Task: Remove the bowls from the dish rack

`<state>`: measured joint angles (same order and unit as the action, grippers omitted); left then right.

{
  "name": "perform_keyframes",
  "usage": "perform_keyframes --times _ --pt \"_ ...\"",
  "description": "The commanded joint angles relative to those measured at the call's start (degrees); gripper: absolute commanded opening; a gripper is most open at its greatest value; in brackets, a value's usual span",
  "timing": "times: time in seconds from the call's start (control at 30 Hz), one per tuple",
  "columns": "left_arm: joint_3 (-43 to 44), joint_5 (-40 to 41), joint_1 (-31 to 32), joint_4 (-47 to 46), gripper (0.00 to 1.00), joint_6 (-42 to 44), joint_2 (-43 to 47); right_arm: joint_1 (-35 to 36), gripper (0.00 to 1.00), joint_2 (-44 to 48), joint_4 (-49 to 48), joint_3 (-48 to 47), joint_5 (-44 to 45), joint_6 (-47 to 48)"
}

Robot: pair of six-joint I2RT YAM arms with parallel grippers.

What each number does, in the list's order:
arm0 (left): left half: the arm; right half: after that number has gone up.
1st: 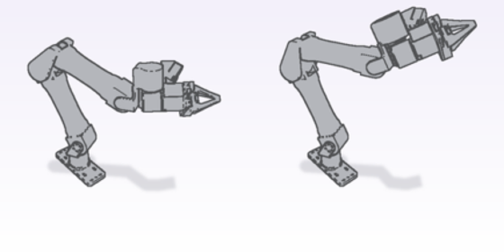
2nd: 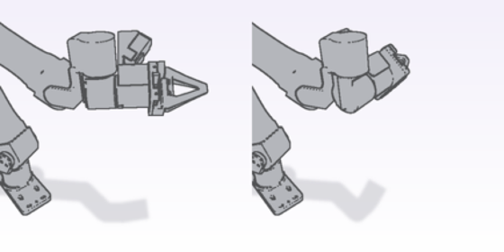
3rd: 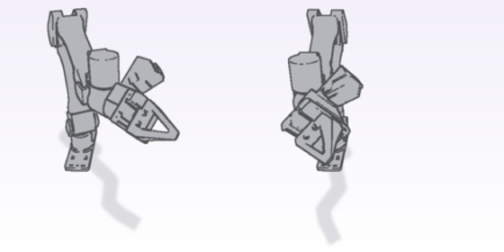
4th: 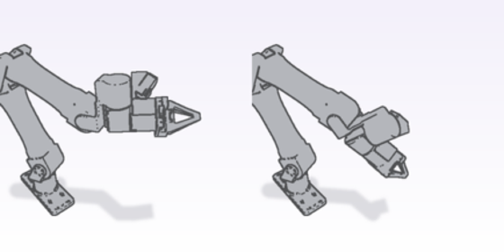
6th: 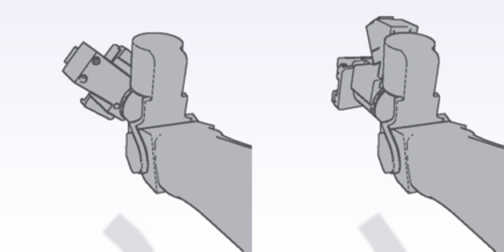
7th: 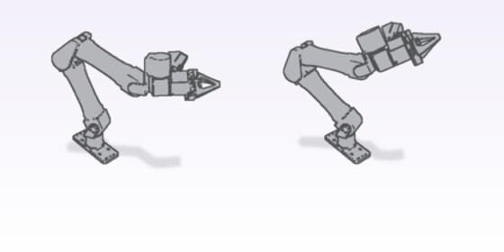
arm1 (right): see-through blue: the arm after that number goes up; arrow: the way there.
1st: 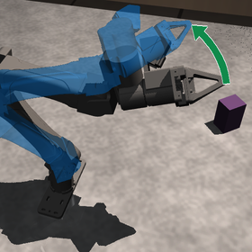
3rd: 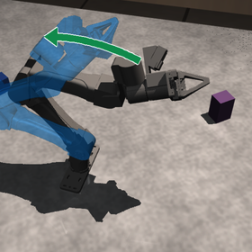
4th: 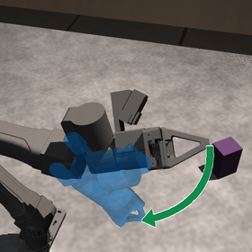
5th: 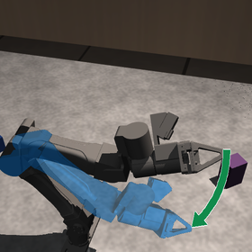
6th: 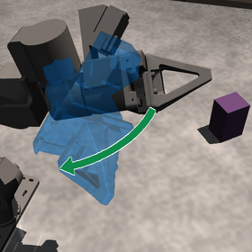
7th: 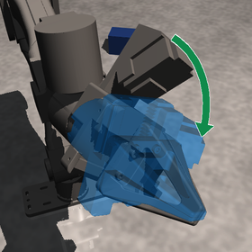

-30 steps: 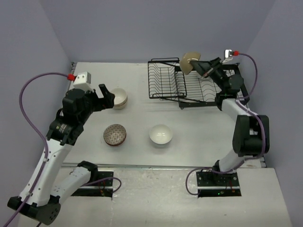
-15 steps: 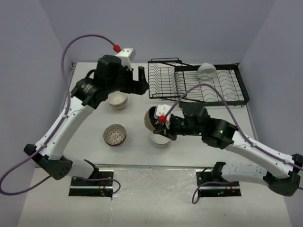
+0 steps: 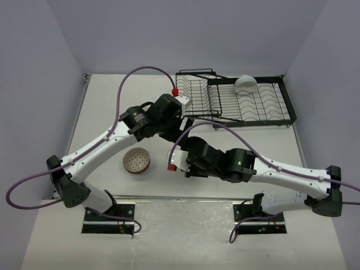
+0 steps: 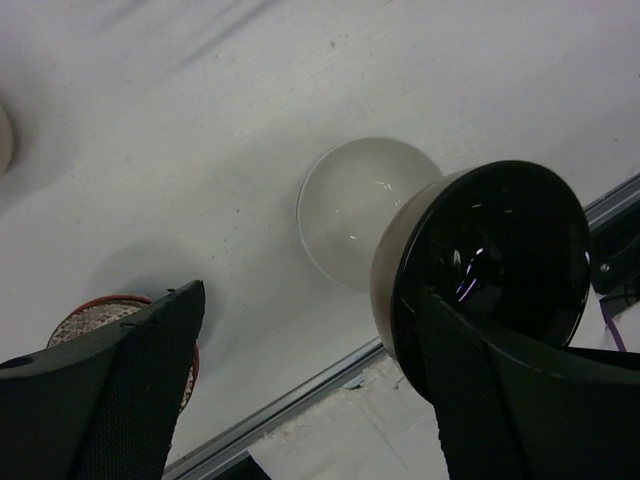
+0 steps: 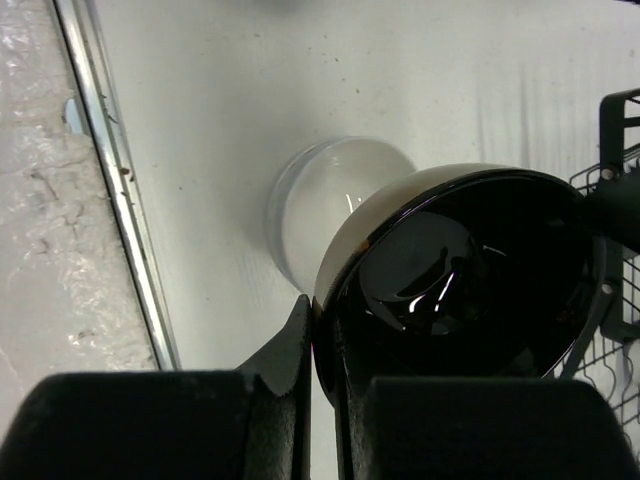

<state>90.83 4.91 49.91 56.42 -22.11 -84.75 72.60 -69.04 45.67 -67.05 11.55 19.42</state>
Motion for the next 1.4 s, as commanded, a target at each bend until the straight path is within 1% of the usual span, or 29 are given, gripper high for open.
perform_keyframes --times 0.0,0.03,0.1,0.13,0.23,0.3,0.33,0.43,0.5,0.53,0.67,0.73,0.77,0.8,0.83,0.87,0.9,0.97,1.0,1.07,1.1,1.17,1.2,1.23,1.27,1.3,1.33,1.37 --pt "-1.5 -1.5 0.1 -1.3 0.82 -0.7 2.0 0.4 0.00 1.3 -4.2 -3.0 6.8 3.3" --pt "-1.9 -1.4 0.6 -1.3 0.73 -0.7 1.3 0.4 0.00 1.2 -4.7 -3.1 7.9 3.8" --pt "-2.3 -0.9 0.6 -1.5 0.66 -0.8 0.8 0.4 0.00 1.0 -5.5 -3.6 9.2 4.5" --pt "-2.6 -0.9 0.8 -1.6 0.57 -0.9 0.2 0.4 0.00 0.9 -5.9 -3.9 9.6 4.7" --pt "-2.5 0.2 1.2 -1.7 0.47 -1.1 -0.9 0.4 0.00 0.2 -7.3 -4.8 11.3 5.8" --pt "-2.4 1.0 1.2 -1.8 0.38 -1.1 -1.2 0.4 0.00 -0.2 -7.6 -5.2 12.0 6.2" --pt "-2.4 1.0 1.2 -2.0 0.27 -1.1 -1.5 0.4 0.00 -0.7 -8.0 -5.4 12.5 6.3" --pt "-2.3 1.1 1.2 -2.4 0.10 -0.8 -2.1 0.4 0.00 -1.6 -9.6 -5.7 13.5 7.1" --pt "-2.1 1.2 1.2 -2.4 0.09 -0.7 -2.6 0.4 0.00 -2.2 -10.4 -6.1 13.9 7.5" --pt "-2.1 1.4 1.2 -2.3 0.00 -0.7 -2.9 0.4 0.00 -2.5 -10.6 -6.2 14.2 7.5" --pt "-2.1 4.3 1.2 -1.8 0.00 -0.7 -2.9 0.4 0.00 -3.9 -11.5 -7.1 16.5 8.0" --pt "-2.1 7.2 1.2 -1.8 0.00 -1.4 -1.7 0.4 0.01 -4.0 -12.4 -6.7 17.4 8.1" --pt "-2.1 8.3 1.2 -2.5 0.00 -1.6 -1.0 0.4 0.08 -3.7 -13.2 -6.3 17.7 8.1" --pt "-2.1 10.4 1.2 -2.9 0.00 -2.1 -0.3 0.4 0.47 -3.0 -14.0 -5.9 17.8 8.2" --pt "-1.6 11.3 1.0 -3.2 0.00 -2.8 0.9 0.4 0.76 -2.6 -15.2 -5.2 18.1 8.6" --pt "-1.3 12.3 0.6 -3.4 0.00 -3.1 1.4 0.4 0.89 -1.9 -17.6 -3.7 18.3 8.9" --pt "-0.8 13.3 -0.4 -3.5 0.00 -3.6 2.1 0.3 0.99 -0.9 -18.2 -3.3 18.4 9.1" --pt "0.0 13.5 -1.9 -3.9 0.00 -3.9 2.8 0.0 0.99 -0.2 -19.3 -2.5 19.7 9.1" --pt "-0.1 13.5 -3.8 -4.3 0.00 -4.1 3.8 -0.3 0.99 0.2 -19.7 -2.3 21.3 9.1" --pt "-1.3 11.1 -6.7 -6.5 0.00 -4.3 5.2 -1.0 0.99 2.2 -20.9 -1.1 22.2 8.8" --pt "-2.1 9.5 -10.7 -7.6 0.00 -4.3 7.0 -1.3 0.99 3.2 -21.3 -0.6 22.9 8.6" --pt "-4.1 7.2 -15.1 -10.1 0.00 -4.5 8.7 -2.2 0.99 6.6 -23.2 1.0 24.0 7.7" --pt "-4.8 6.7 -20.0 -11.0 0.00 -4.7 9.9 -2.6 0.99 8.0 -24.0 1.6 24.6 7.1" --pt "-5.2 5.8 -22.6 -11.8 0.00 -4.9 10.0 -3.0 0.99 11.0 -25.4 2.8 25.1 5.8" --pt "-5.6 3.3 -25.6 -12.9 0.00 -5.3 10.0 -3.9 0.99 12.5 -26.2 3.3 25.2 4.8" --pt "-6.8 1.5 -31.4 -14.0 0.00 -5.8 9.7 -4.6 0.99 14.1 -27.0 3.8 25.1 2.7" --pt "-7.4 0.2 -34.0 -15.1 0.00 -6.5 9.3 -5.7 0.99 16.9 -28.5 5.1 24.8 1.3" --pt "-9.2 -2.5 -39.0 -17.4 0.00 -8.0 8.2 -6.4 0.99 18.2 -29.1 5.6 24.3 0.0"
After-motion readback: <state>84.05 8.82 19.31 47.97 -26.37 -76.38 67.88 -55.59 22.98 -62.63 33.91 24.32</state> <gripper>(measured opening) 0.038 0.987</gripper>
